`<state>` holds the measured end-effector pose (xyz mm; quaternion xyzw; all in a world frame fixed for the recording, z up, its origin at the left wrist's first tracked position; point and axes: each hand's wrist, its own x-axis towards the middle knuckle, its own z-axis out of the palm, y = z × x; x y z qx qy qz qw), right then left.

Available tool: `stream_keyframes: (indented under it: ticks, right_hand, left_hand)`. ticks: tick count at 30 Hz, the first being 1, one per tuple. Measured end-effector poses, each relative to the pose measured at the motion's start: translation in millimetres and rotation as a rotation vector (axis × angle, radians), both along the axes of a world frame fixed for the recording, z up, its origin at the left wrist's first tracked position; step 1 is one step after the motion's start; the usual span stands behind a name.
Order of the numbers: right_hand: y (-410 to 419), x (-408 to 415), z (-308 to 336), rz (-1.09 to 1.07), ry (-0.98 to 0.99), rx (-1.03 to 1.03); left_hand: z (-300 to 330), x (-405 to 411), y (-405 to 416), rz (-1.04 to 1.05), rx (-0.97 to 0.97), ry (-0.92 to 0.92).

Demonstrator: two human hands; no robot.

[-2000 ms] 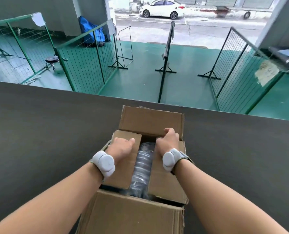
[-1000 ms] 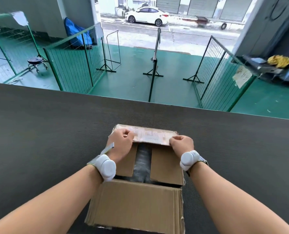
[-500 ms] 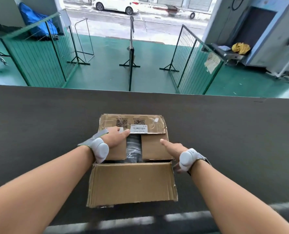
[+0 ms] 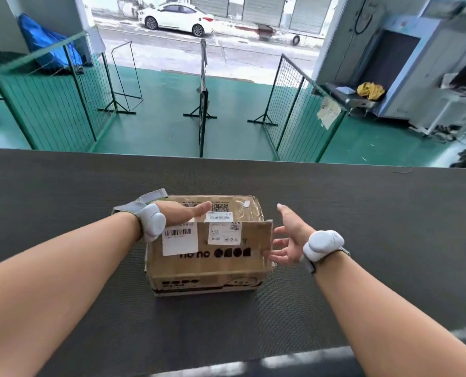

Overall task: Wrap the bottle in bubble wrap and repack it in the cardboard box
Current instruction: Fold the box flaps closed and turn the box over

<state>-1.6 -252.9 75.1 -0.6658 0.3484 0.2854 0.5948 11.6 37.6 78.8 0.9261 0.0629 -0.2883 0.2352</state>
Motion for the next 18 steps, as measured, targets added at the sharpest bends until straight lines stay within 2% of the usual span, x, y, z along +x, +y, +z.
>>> stream_keyframes:
  ticks: [2,6,9,13,16,18]
  right_hand:
    - [9.8,4.2,-1.0,0.017,-0.104,-0.061]
    - [33.6,9.3,-4.4,0.039,-0.327,-0.100]
    - [45.6,17.4,-12.1,0.122,-0.421,-0.158]
    - [51.7,28.7,-35.2,0.262,-0.272,-0.139]
    - [49.9,36.3,-44.3,0.277,-0.203,-0.118]
    - [49.5,45.4,-47.1,0.280,-0.136,-0.088]
  left_hand:
    - [-7.1,5.0,0.3,-0.037,0.028,-0.044]
    - [-26.6,7.3,-2.3,-0.094,0.214,-0.269]
    - [-31.5,9.4,-2.3,-0.095,0.289,-0.359]
    - [-46.0,10.1,-4.9,-0.081,0.347,-0.389]
    - [-55.9,12.2,-7.5,-0.049,0.301,-0.396]
    - [-60.4,15.9,-8.0,0.038,0.261,-0.328]
